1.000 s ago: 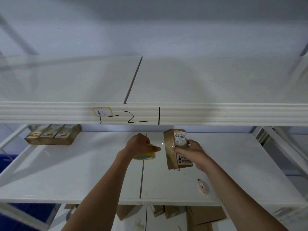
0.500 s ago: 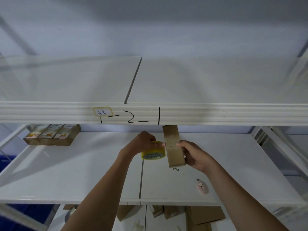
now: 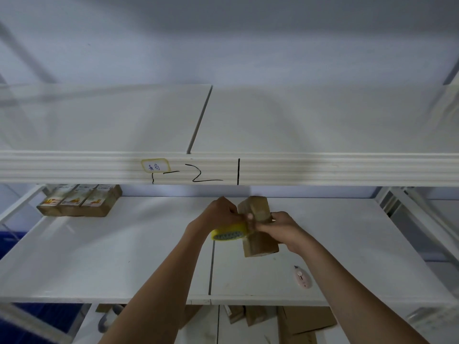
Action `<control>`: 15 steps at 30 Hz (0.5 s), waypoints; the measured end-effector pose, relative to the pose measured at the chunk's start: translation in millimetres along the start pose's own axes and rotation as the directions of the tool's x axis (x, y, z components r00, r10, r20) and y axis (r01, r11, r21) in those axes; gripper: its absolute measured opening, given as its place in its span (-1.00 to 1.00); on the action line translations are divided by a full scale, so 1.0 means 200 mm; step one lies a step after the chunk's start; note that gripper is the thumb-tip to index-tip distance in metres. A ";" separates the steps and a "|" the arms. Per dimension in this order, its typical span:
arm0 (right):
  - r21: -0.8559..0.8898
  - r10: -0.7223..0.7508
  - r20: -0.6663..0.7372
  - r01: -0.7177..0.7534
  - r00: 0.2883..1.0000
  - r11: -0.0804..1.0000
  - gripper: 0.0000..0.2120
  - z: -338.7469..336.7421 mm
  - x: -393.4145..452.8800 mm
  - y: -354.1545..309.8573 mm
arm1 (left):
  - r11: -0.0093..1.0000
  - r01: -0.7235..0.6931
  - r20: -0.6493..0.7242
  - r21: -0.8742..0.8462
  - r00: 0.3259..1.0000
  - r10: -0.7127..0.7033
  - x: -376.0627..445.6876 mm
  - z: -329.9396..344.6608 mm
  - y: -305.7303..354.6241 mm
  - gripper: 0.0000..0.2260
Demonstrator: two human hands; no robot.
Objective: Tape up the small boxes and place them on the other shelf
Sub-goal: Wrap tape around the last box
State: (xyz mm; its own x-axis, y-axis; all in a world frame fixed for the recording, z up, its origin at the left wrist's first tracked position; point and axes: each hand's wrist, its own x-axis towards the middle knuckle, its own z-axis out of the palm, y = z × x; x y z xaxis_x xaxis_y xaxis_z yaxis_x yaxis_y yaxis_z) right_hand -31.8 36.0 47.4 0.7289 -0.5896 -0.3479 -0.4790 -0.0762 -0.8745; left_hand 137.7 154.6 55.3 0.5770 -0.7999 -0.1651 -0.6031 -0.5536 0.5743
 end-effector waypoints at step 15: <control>0.162 0.082 0.041 -0.088 0.996 0.983 -0.64 -0.05 -0.04 0.04 | 1.000 0.020 0.063 -0.001 0.998 -0.020 -0.03 -0.04 -0.10 -0.54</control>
State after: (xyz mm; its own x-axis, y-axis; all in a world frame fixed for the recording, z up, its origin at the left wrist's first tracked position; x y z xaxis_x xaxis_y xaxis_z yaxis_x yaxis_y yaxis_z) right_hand -46.5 31.7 46.0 0.7064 -0.5606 -0.4320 -0.4555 0.1071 -0.8838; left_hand 151.0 173.1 51.2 0.5526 -0.8020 -0.2268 -0.5909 -0.5689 0.5720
